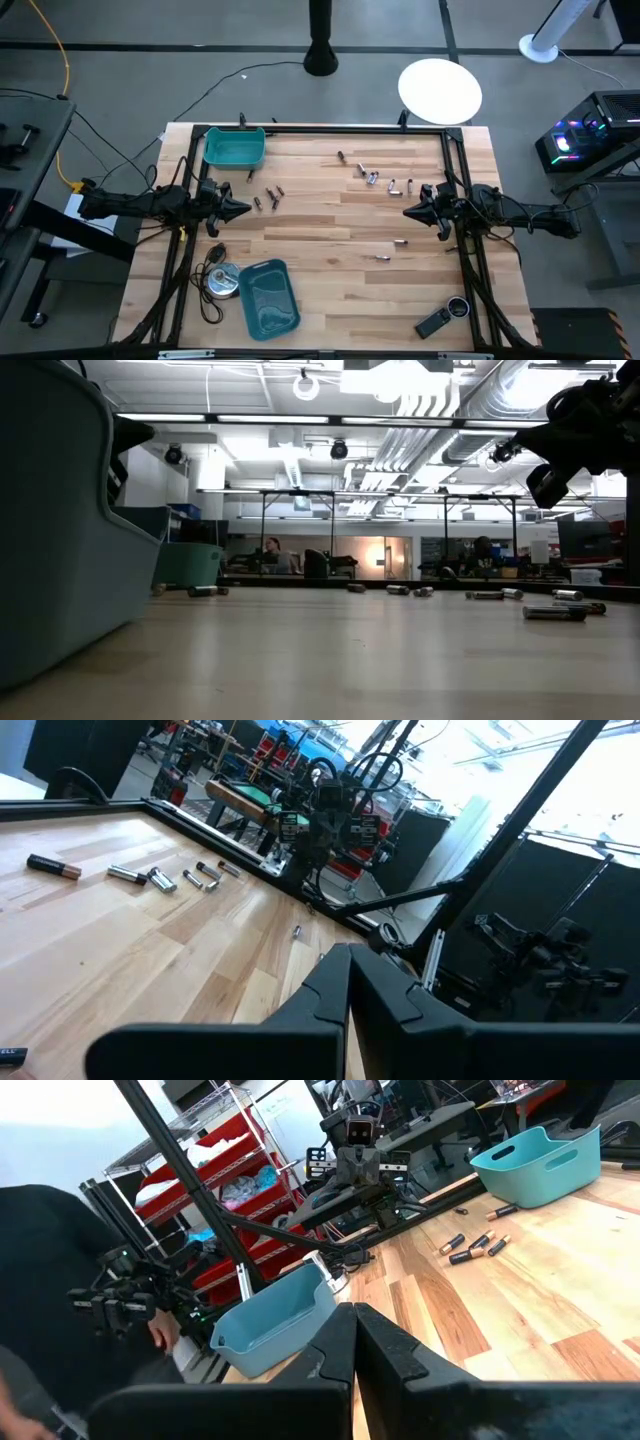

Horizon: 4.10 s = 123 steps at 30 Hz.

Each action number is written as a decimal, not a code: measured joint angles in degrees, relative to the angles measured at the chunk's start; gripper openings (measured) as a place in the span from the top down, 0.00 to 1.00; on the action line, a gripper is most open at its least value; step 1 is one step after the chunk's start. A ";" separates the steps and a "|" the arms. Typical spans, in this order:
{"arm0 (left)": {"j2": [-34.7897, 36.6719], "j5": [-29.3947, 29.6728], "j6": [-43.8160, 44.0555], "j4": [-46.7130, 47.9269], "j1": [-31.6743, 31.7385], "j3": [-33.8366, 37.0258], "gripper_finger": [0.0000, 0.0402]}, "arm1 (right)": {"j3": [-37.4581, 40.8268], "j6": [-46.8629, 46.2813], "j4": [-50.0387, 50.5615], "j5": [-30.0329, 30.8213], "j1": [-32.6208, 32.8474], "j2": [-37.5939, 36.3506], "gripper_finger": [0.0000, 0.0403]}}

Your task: Sort batteries

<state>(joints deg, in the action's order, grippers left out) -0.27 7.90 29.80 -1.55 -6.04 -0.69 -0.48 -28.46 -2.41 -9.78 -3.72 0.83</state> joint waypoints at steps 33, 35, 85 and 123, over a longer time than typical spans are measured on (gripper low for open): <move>-12.54 23.76 13.43 -41.29 0.01 -1.18 1.00 | 0.01 0.00 -0.01 0.02 -0.01 0.03 1.00; -18.87 20.65 11.74 -44.14 -0.16 -4.34 1.00 | -0.01 0.02 -0.01 0.02 0.01 0.03 1.00; -72.92 -1.15 38.23 46.81 16.42 -39.22 0.57 | -43.38 -5.59 16.37 29.13 -9.80 48.68 1.00; -73.21 4.11 30.20 41.40 17.71 -38.97 0.93 | -43.38 -4.05 17.68 29.08 -9.80 48.68 1.00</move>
<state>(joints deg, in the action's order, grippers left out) -73.48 12.01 60.00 39.85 11.67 -39.66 -43.86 -32.51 15.27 19.30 -13.52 49.52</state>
